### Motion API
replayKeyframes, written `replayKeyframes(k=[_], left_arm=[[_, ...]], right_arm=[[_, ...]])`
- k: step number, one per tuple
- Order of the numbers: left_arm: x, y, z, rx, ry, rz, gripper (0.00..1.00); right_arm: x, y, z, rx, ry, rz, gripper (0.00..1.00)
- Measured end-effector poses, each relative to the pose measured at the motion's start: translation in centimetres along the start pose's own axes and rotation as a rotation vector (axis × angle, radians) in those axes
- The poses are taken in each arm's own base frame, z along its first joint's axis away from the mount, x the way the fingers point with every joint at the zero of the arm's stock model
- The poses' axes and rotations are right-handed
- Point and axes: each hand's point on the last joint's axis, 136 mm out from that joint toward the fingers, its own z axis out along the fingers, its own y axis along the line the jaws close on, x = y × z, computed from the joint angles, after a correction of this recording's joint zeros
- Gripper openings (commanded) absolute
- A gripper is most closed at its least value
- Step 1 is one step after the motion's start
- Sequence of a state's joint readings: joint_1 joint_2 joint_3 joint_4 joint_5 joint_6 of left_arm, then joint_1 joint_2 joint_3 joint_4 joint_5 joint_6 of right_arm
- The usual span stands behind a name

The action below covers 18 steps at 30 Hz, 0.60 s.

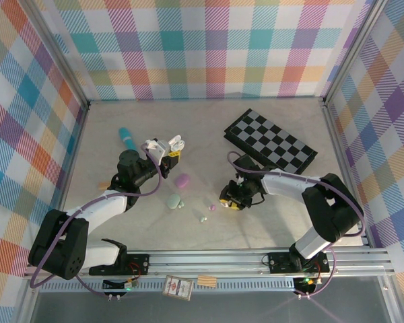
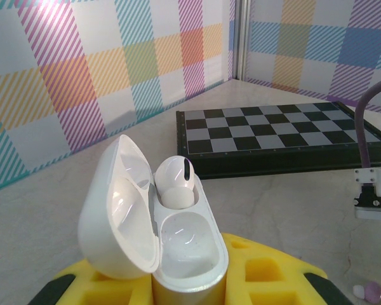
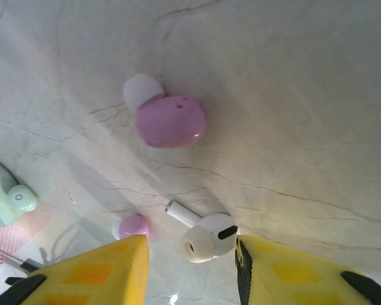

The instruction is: Insert the wireless bluetooth earbuds into the charging case

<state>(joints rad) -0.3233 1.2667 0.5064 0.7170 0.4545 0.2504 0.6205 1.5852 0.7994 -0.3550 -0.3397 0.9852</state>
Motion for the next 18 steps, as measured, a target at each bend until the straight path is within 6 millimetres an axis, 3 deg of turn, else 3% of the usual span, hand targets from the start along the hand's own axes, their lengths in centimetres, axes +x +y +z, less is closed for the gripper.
replayKeyframes(k=[18], left_arm=[[0.1,0.0,-0.1,-0.002,0.002,-0.001,0.02]], right_arm=[[-0.9,0.6,1.1,0.005,0.084,0.036,0.40]])
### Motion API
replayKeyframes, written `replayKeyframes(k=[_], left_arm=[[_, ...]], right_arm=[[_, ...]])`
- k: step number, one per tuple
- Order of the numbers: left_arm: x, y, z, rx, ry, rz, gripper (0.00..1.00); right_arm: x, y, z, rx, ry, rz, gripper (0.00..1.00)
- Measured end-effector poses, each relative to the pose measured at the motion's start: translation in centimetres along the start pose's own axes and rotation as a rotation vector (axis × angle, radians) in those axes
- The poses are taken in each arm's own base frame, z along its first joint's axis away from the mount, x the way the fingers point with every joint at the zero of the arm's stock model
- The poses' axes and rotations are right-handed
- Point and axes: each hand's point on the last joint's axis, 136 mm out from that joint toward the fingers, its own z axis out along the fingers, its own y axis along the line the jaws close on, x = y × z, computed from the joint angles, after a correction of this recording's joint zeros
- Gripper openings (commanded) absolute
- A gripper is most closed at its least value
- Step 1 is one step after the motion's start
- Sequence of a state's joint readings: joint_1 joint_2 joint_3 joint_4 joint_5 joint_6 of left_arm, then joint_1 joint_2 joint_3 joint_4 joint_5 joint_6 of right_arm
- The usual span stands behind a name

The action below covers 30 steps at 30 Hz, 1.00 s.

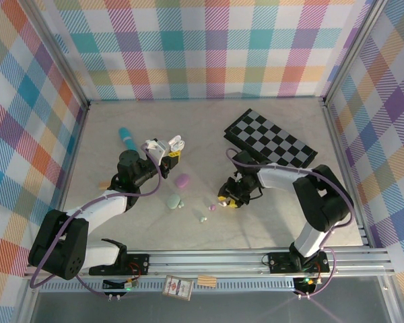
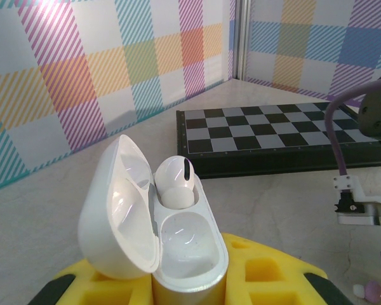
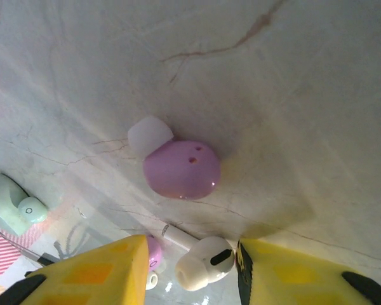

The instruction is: Insert the wireless bluetooth earbuds into the charging case

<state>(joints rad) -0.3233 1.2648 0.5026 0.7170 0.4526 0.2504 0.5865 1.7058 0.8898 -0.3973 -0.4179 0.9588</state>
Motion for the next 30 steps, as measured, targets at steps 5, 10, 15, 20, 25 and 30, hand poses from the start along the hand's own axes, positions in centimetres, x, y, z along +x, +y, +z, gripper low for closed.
replayKeyframes(k=[5,10,15,20,25,30], left_arm=[[0.0,0.0,-0.1,-0.003,0.000,0.000,0.02],[0.1,0.1,-0.2,-0.014,0.000,0.001,0.01],[0.1,0.5,-0.2,-0.031,0.002,0.001,0.01],[0.1,0.8,-0.3,-0.043,0.003,0.000,0.01],[0.0,0.8,-0.3,-0.045,-0.002,0.002,0.02],[-0.2,0.9,-0.3,-0.046,-0.014,0.008,0.01]], right_arm=[[-0.7,1.1,0.2,0.005,0.019,-0.026,0.40],[-2.1,3.5,-0.6,-0.029,-0.036,-0.112,0.40],[-2.1,2.9,-0.9,0.025,-0.071,-0.142,0.40],[-0.9,2.1,-0.8,0.113,-0.069,-0.143,0.38],[0.2,1.8,-0.5,0.140,-0.049,-0.123,0.38],[0.1,2.3,-0.5,0.136,-0.046,-0.108,0.38]])
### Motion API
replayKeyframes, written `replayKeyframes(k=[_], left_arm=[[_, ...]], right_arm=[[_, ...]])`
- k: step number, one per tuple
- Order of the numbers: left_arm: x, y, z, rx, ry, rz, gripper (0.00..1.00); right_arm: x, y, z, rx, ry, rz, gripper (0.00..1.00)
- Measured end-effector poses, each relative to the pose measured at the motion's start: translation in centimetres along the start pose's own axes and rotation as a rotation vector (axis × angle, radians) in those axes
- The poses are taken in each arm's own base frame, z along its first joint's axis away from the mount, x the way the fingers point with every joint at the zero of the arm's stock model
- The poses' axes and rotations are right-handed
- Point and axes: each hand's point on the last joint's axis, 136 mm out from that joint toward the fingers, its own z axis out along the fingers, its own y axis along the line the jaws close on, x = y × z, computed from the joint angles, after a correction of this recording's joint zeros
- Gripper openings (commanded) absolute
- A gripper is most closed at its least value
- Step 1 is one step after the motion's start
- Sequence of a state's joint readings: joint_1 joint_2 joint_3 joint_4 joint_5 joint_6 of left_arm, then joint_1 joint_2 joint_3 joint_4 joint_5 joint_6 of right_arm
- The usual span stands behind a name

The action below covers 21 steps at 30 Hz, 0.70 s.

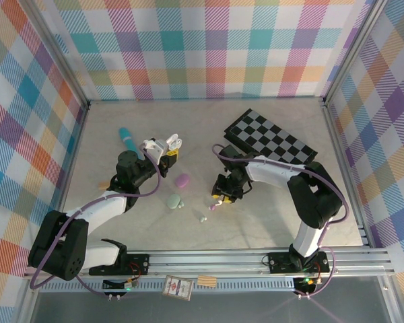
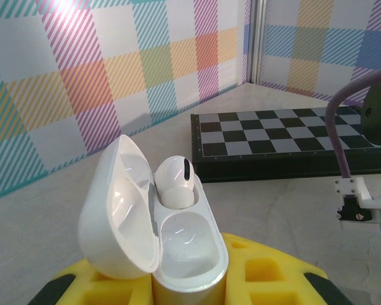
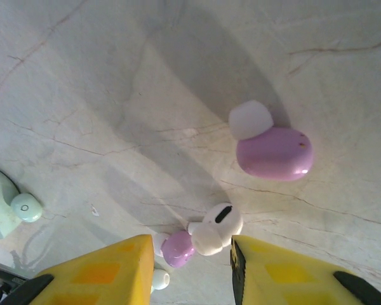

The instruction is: Insert the wireless bluetooth earbuds into the charging case

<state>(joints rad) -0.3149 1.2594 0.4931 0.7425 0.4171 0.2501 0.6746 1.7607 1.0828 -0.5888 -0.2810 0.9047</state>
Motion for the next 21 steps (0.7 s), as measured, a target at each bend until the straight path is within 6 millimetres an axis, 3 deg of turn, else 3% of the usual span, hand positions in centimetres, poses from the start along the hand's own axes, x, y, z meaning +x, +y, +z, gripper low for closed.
replayKeyframes(k=[9,21], left_arm=[[0.6,-0.1,-0.1,0.001,0.011,-0.005,0.01],[0.6,-0.1,-0.1,0.001,0.012,-0.005,0.02]], right_arm=[[0.0,-0.6,1.6,0.028,0.040,0.023,0.37],[0.5,-0.5,1.5,0.020,0.069,0.028,0.37]])
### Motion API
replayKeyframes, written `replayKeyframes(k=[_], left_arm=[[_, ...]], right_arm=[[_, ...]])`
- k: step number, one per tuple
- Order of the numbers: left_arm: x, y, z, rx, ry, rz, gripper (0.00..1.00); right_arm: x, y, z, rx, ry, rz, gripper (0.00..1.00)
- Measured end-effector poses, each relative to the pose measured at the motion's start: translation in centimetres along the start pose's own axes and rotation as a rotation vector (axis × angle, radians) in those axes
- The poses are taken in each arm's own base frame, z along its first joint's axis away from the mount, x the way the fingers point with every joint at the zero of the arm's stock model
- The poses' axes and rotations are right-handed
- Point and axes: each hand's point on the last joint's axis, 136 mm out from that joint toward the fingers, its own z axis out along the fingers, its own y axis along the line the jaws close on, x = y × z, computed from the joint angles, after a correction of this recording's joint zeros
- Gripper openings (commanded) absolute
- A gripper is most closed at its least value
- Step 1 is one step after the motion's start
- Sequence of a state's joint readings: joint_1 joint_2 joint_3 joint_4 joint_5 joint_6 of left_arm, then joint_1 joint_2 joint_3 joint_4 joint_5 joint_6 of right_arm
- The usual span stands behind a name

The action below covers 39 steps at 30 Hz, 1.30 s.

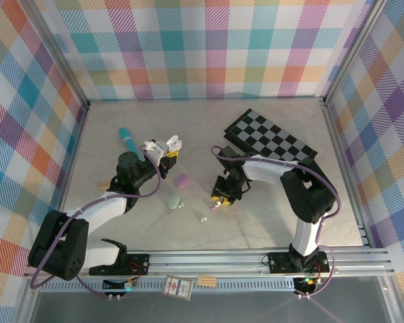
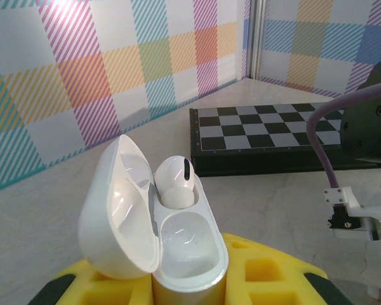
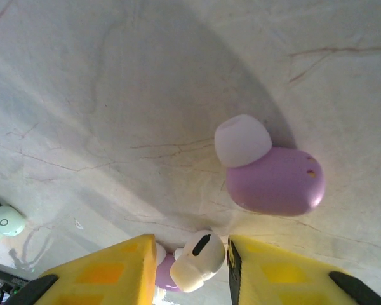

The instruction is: Insert the wireless bluetooth earbuds into the charging case

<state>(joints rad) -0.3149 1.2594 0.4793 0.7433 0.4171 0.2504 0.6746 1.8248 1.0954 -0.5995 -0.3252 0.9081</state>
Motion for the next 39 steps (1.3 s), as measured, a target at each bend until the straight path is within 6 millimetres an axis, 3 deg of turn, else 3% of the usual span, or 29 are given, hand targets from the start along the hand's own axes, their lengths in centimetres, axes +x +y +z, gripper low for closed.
replayKeyframes(k=[8,22,26,39], left_arm=[[0.0,0.0,0.0,0.000,0.000,0.000,0.01],[0.2,0.0,0.0,0.001,0.007,-0.002,0.01],[0.2,0.0,0.0,0.001,0.007,-0.002,0.01],[0.2,-0.2,0.0,0.011,0.006,-0.003,0.02]], right_arm=[[0.6,-0.6,0.0,0.027,0.027,0.012,0.37],[0.5,-1.1,0.2,0.076,0.048,0.012,0.22],[0.3,-1.3,0.0,0.088,0.026,-0.018,0.21],[-3.1,-3.1,-4.7,0.279,-0.220,-0.404,0.22]])
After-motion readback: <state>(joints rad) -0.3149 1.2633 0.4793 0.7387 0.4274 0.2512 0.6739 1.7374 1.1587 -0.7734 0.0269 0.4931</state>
